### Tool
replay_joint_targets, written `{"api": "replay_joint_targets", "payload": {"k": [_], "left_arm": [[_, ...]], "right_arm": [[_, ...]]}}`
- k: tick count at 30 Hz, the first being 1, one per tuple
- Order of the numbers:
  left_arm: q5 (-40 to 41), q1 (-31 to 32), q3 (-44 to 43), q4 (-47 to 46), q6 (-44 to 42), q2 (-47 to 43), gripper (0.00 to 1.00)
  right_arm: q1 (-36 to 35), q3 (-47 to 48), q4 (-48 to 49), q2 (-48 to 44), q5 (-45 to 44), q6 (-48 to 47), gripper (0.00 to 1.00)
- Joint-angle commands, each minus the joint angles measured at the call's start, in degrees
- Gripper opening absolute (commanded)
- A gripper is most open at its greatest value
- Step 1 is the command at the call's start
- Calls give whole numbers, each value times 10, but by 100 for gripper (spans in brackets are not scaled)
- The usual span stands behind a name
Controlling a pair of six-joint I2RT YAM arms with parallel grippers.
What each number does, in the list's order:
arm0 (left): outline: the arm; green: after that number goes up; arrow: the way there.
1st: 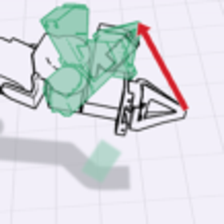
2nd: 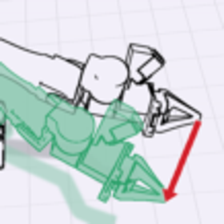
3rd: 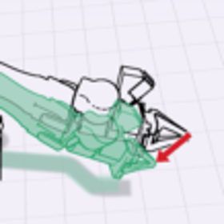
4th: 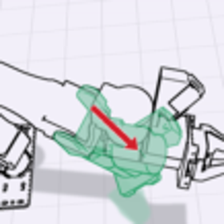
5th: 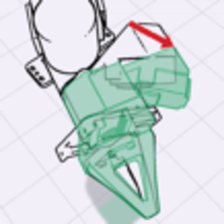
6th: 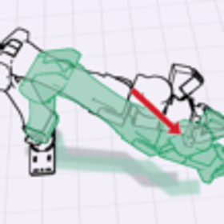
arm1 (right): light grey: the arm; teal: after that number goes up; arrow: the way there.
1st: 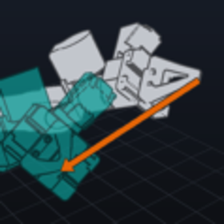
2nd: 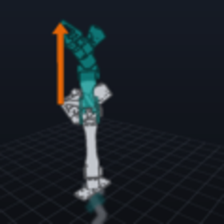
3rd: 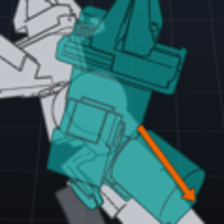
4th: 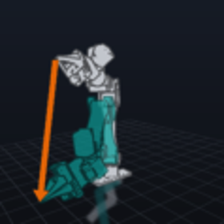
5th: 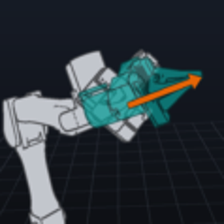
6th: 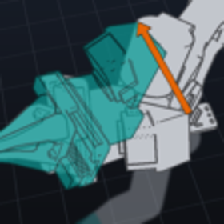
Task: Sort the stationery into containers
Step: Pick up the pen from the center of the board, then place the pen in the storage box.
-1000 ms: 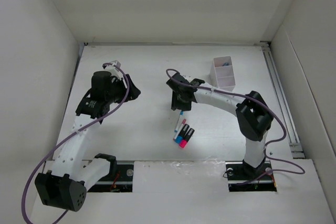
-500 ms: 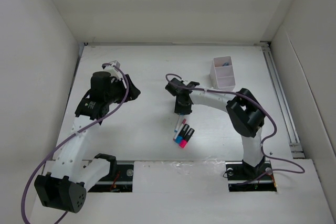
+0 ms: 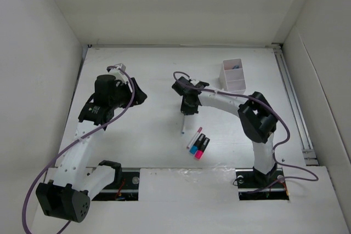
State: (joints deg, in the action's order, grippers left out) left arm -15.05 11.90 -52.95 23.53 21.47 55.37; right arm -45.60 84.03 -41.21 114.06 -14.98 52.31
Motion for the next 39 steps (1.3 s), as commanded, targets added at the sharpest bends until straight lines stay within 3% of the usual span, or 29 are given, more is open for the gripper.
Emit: {"api": "replay_joint_targets", "payload": {"k": [1, 11, 17, 24, 39], "left_arm": [[-18, 2, 4, -15, -7, -4, 56], [-30, 2, -15, -85, 13, 27, 56], [48, 109, -70, -155, 24, 50, 56], [63, 137, -70, -176, 38, 54, 58], [71, 137, -24, -134, 43, 22, 58]], "right_arm": [[35, 67, 17, -47, -26, 9, 0], [263, 143, 17, -125, -125, -26, 0], [354, 170, 41, -121, -167, -26, 0], [369, 218, 36, -77, -225, -26, 0], [333, 185, 38, -45, -298, -2, 0]]}}
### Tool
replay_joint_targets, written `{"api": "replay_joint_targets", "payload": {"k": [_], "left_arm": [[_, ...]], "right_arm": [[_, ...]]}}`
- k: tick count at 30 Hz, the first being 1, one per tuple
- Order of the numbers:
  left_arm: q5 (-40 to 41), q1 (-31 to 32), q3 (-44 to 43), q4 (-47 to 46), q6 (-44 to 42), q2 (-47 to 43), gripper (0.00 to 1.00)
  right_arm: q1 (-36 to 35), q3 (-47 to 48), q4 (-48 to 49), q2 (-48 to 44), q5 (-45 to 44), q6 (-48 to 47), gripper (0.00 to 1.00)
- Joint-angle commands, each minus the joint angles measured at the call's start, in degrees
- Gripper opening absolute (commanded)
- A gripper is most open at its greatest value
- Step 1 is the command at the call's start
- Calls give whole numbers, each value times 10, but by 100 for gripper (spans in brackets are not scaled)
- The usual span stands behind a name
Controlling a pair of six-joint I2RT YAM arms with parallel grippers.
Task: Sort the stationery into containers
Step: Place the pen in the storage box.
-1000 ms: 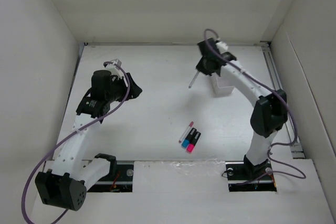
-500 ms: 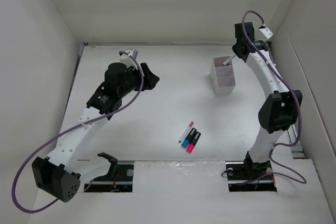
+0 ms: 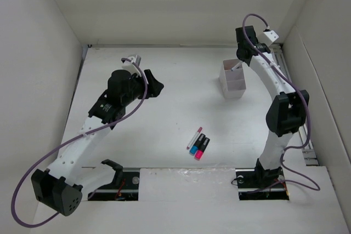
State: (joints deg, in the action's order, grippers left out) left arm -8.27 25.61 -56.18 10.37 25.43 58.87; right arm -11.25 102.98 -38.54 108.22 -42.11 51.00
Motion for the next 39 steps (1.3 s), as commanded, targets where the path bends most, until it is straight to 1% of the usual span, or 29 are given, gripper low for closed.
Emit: {"api": "replay_joint_targets", "payload": {"k": [1, 6, 12, 13, 14, 18, 23, 27, 28, 32, 35, 36, 38, 39], "left_arm": [[4, 0, 8, 3, 8, -18, 58], [4, 0, 13, 8, 8, -30, 58], [-2, 0, 19, 8, 8, -36, 58], [-2, 0, 19, 8, 8, -36, 58], [-2, 0, 19, 8, 8, -36, 58], [-2, 0, 19, 8, 8, -31, 58], [-2, 0, 24, 3, 8, -25, 58], [-7, 0, 24, 3, 8, -25, 58], [-7, 0, 24, 3, 8, -20, 58], [-7, 0, 24, -3, 8, -20, 58], [-7, 0, 24, -3, 8, -20, 58], [-7, 0, 24, 4, 8, -20, 58], [-1, 0, 24, 11, 3, -20, 58], [5, 0, 24, 24, -4, -25, 58]], "right_arm": [[-16, -5, 6, 21, -27, 11, 0], [-16, -5, -7, 33, -32, 29, 0], [-16, -5, -7, 45, -32, 29, 1], [-21, -5, -7, 45, -32, 34, 3], [-21, -5, -7, 45, -32, 39, 9], [-21, -25, -7, 38, -27, 45, 21], [-26, -47, -7, 27, -22, 50, 26], [-43, -59, -7, 16, -22, 50, 34], [-43, -59, -7, 9, -22, 50, 38], [-65, -59, -33, -19, -22, 55, 42], [-91, -86, -33, -70, -17, 46, 42], [-105, -108, -33, -85, -1, 38, 42], [-121, -135, -28, -129, 38, 10, 34], [-146, -171, -28, -159, 87, 4, 18]]}}
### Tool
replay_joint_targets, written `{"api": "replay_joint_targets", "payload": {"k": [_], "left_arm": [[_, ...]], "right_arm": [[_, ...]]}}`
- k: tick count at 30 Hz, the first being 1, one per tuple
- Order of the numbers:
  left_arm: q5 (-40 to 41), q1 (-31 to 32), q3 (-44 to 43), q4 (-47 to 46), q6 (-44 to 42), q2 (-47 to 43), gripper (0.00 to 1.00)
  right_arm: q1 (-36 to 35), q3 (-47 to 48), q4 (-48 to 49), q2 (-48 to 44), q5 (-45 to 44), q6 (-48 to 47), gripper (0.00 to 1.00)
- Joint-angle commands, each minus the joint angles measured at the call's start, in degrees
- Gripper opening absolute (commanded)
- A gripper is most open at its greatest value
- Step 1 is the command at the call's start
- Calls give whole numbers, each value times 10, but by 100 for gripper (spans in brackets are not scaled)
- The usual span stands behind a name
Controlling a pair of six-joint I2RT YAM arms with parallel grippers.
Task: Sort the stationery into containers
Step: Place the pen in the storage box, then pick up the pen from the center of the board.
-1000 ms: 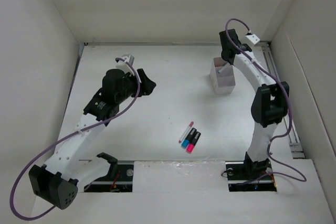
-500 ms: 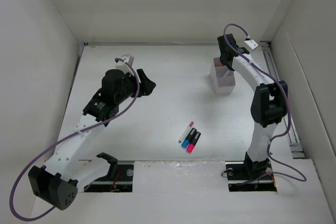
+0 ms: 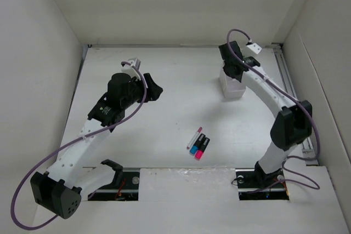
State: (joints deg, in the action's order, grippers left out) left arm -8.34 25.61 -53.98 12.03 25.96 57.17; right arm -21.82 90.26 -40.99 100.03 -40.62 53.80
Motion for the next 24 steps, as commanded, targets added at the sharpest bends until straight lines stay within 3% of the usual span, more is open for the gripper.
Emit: {"api": "replay_joint_targets", "payload": {"k": [1, 3, 7, 9, 10, 13, 24], "left_arm": [[6, 0, 2, 12, -9, -8, 58], [12, 0, 2, 18, -14, -8, 58], [7, 0, 13, 19, -20, -8, 58], [7, 0, 13, 24, -20, -8, 58], [1, 0, 13, 24, -20, -8, 58], [1, 0, 13, 24, -20, -8, 58], [1, 0, 13, 24, -14, -19, 58]], "right_arm": [[-54, -65, -3, -91, 101, -33, 10], [-89, -107, -3, -115, 163, -47, 0], [-173, -183, -4, -137, 256, -54, 2], [-193, -188, -9, -128, 280, -47, 18], [-202, -195, -19, -122, 288, -37, 35], [-227, -216, -19, -92, 288, -30, 46], [-240, -242, 6, -18, 284, 9, 45]]}}
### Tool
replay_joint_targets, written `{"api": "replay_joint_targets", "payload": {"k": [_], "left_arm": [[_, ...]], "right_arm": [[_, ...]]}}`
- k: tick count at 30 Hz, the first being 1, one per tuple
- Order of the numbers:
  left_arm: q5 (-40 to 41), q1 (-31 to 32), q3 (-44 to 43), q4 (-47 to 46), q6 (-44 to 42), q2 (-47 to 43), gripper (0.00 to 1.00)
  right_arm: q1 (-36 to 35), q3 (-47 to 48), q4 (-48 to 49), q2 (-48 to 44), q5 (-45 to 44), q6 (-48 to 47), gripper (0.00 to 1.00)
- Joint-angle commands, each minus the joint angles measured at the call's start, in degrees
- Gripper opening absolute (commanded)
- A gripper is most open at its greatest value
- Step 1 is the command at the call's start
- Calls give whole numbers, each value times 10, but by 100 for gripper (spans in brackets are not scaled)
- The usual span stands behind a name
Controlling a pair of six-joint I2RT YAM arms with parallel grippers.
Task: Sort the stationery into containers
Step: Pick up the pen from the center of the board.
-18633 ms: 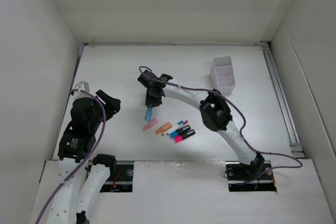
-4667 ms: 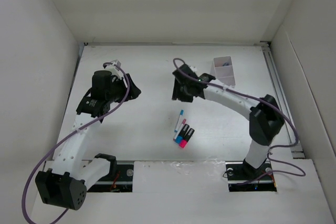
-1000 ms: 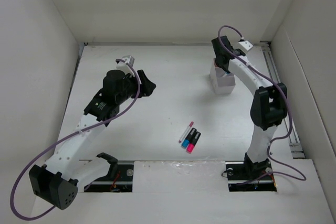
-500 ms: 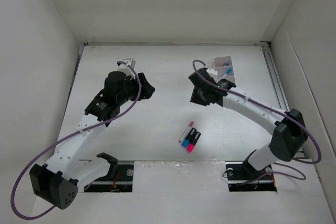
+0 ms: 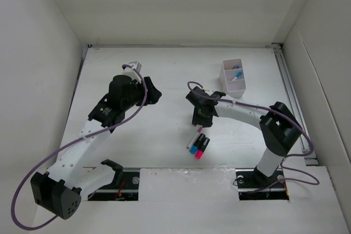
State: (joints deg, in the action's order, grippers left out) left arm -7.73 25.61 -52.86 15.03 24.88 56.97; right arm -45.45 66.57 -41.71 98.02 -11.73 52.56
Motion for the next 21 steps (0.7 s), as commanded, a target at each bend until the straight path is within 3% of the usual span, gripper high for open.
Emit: {"api": "replay_joint_targets", "payload": {"k": [1, 13, 18, 21], "left_arm": [[-5, 0, 2, -6, -4, -17, 58], [-5, 0, 7, -6, -4, -17, 58], [-5, 0, 2, -6, -4, -17, 58], [-5, 0, 2, -6, -4, -17, 58]], "right_arm": [[-3, -6, 13, 9, -5, 22, 45], [-3, -27, 35, 37, 13, 46, 32], [-3, -21, 60, 48, 29, 46, 4], [-3, 11, 66, 41, 35, 46, 0]]}}
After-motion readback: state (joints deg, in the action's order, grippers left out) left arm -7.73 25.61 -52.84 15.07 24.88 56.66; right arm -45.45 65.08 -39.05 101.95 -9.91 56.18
